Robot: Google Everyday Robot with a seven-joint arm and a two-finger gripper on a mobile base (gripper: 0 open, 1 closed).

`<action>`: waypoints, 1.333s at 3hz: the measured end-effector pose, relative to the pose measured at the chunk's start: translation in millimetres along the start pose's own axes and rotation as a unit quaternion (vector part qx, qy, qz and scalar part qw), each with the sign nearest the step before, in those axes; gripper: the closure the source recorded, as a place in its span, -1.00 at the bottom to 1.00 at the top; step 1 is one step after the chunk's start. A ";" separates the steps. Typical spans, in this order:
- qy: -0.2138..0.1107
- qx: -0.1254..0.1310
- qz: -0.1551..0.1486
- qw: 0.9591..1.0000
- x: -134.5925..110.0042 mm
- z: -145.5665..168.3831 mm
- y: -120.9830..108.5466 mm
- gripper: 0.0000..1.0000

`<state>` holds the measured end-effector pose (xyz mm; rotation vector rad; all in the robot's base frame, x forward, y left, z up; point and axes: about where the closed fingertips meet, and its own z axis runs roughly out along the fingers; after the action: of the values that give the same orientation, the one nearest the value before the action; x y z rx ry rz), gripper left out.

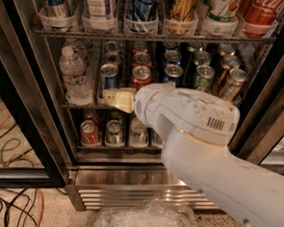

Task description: Pick coke can from middle shelf of fridge

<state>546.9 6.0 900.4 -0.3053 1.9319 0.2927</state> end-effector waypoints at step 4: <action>-0.033 -0.008 -0.052 0.998 -1.3 2.6 27.7 -1.00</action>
Offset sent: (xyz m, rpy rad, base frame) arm -0.0111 0.0151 -0.0257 0.0661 0.0079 -0.0234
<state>540.1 32.9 902.4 -0.4008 1.8429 0.2467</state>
